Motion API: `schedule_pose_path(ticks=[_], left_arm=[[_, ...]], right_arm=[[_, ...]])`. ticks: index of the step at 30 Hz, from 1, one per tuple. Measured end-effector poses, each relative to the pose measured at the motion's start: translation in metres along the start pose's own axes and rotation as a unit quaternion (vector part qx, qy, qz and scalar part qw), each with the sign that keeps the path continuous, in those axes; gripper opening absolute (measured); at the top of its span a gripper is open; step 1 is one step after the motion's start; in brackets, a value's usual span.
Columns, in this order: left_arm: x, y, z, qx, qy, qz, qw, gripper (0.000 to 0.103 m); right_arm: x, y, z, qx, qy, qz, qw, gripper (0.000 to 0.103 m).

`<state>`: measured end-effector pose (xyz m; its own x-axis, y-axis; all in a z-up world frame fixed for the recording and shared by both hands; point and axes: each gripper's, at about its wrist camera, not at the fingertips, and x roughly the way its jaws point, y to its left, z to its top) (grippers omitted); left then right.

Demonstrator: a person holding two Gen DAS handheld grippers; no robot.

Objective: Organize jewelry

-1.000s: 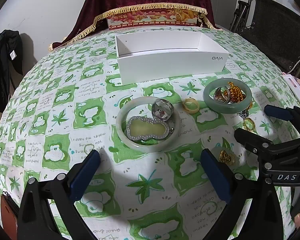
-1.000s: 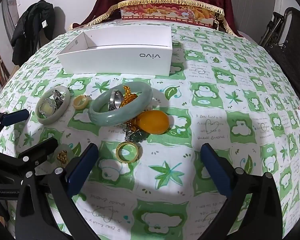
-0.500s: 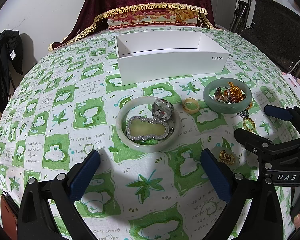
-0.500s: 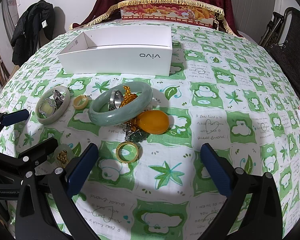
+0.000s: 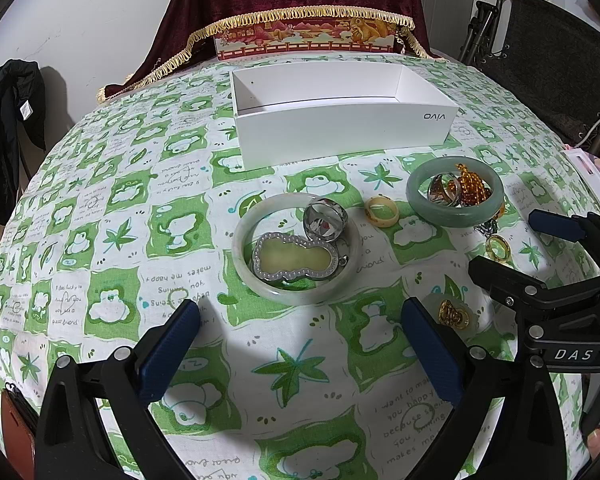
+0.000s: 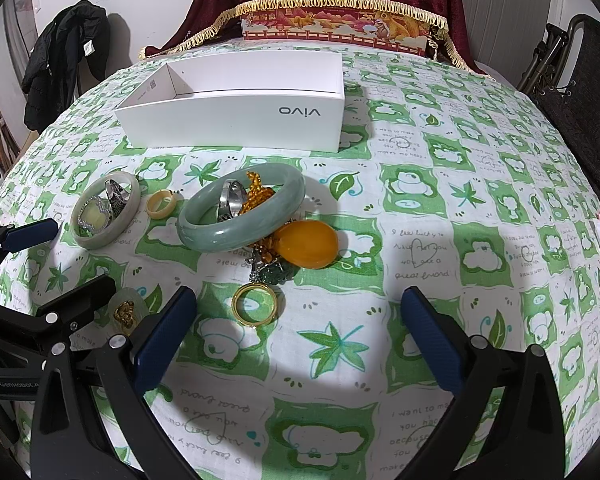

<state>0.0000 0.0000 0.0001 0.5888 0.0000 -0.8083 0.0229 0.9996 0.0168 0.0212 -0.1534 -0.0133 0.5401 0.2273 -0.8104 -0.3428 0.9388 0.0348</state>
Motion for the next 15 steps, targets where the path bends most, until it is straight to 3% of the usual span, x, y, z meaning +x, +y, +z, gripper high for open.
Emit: schedule_pose_path(ticks=[15], left_arm=[[0.0, 0.0, 0.0, 0.0, 0.0, 0.0, 1.0, 0.1]], right_arm=[[0.0002, -0.0004, -0.0001, 0.0, 0.0, 0.0, 1.0, 0.099]])
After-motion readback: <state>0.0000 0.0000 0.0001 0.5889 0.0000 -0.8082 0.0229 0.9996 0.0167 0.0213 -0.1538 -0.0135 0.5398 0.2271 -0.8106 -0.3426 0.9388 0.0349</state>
